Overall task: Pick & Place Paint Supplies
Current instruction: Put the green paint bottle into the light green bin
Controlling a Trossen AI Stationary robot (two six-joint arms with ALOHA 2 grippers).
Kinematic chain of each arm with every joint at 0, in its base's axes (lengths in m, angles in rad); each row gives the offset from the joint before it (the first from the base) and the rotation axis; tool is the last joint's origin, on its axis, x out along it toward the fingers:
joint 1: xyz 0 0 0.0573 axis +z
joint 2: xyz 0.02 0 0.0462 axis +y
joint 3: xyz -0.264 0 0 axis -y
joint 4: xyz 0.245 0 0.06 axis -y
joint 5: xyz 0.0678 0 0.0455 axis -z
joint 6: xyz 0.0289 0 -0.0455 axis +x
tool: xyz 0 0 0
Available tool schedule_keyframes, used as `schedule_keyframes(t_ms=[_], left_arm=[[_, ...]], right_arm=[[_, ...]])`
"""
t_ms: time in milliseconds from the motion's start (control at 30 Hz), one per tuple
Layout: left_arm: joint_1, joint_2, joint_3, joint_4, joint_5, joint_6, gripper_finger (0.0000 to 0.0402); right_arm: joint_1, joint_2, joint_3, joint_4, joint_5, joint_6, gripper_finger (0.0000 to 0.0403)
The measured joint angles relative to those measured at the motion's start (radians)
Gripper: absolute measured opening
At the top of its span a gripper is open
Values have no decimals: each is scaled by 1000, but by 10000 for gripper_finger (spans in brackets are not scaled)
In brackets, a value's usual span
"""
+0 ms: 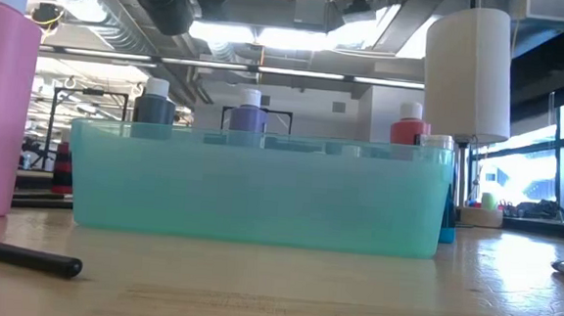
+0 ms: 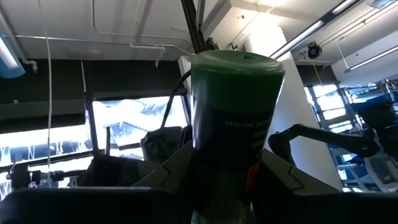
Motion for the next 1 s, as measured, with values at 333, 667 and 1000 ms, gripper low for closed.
schedule_keyframes(t_ms=[333, 667, 1000], left_arm=[[3, -7, 0, 1, 4, 1, 108], [4, -7, 0, -7, 4, 1, 108], [4, -7, 1, -7, 4, 1, 108]], right_arm=[[22, 0, 0, -29, 69, 0, 300], [74, -6, 0, 8, 165, -66, 258], [63, -6, 0, 4, 166, -44, 232]])
